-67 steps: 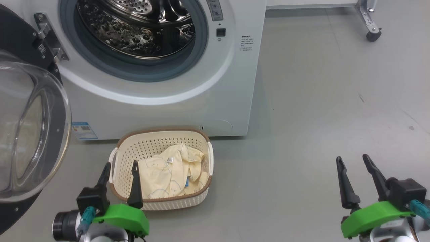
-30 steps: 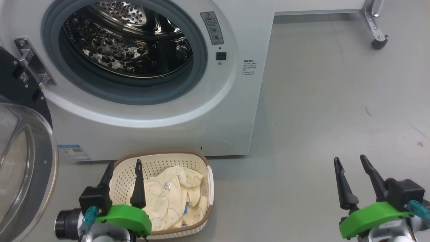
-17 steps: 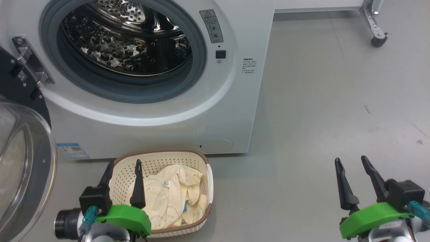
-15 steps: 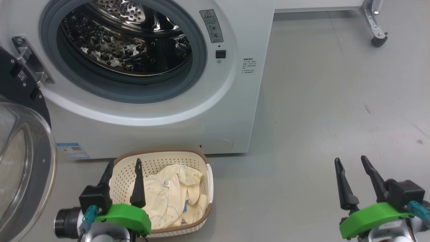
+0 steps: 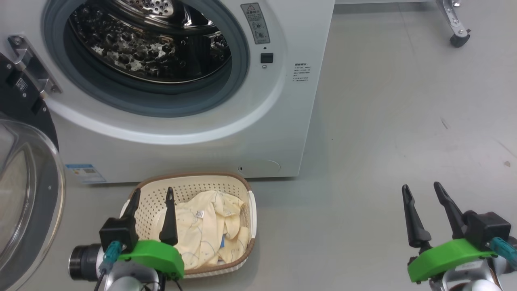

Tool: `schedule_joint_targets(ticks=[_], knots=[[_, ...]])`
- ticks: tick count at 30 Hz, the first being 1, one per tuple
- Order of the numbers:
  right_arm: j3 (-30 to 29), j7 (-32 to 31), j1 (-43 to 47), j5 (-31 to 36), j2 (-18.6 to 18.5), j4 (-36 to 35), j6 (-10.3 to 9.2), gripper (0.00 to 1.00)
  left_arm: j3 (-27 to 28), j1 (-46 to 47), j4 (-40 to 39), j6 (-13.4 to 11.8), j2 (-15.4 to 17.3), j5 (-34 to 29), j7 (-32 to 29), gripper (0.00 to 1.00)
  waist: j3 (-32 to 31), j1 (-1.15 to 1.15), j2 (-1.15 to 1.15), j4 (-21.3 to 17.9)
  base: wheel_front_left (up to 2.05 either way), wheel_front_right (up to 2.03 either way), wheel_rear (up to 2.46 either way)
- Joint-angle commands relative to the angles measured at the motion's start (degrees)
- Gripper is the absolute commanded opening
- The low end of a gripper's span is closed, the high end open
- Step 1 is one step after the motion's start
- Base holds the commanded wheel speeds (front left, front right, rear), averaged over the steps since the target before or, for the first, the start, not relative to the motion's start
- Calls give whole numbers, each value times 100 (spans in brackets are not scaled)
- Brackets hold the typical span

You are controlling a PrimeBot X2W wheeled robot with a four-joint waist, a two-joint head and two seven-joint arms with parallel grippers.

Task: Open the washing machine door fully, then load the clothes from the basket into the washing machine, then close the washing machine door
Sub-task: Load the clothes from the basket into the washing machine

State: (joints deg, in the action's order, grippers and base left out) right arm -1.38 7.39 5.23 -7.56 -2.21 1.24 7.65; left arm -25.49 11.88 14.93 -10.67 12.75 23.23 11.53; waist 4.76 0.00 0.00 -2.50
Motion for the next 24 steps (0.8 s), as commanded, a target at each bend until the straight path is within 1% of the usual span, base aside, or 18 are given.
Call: schedule_joint_targets(ticks=[1,5,8,12,17,24], knots=[[142,61,-292,-28,-66,-203,-16,100,165,342,-92,29,65,38,-13,100,77,0,0,0,0,0,0],[155,70,-336,-34,-66,-222,-16,100,95,453,48,114,39,60,-77,100,209,0,0,0,0,0,0],[185,75,-408,-42,-66,-234,-16,100,-1,609,306,254,10,120,-281,100,375,0,0,-11,0,0,0],[231,106,-542,-59,-66,-237,-16,100,-81,890,734,441,-59,193,-400,100,662,0,0,-58,0,0,0],[315,171,-763,-98,-66,-206,-16,100,-162,1301,1476,687,-179,289,-528,100,1099,0,0,-182,0,0,0],[430,300,-1078,-176,-66,-132,-16,100,-144,1875,2727,1062,-397,515,-499,100,1714,0,0,-428,0,0,0]])
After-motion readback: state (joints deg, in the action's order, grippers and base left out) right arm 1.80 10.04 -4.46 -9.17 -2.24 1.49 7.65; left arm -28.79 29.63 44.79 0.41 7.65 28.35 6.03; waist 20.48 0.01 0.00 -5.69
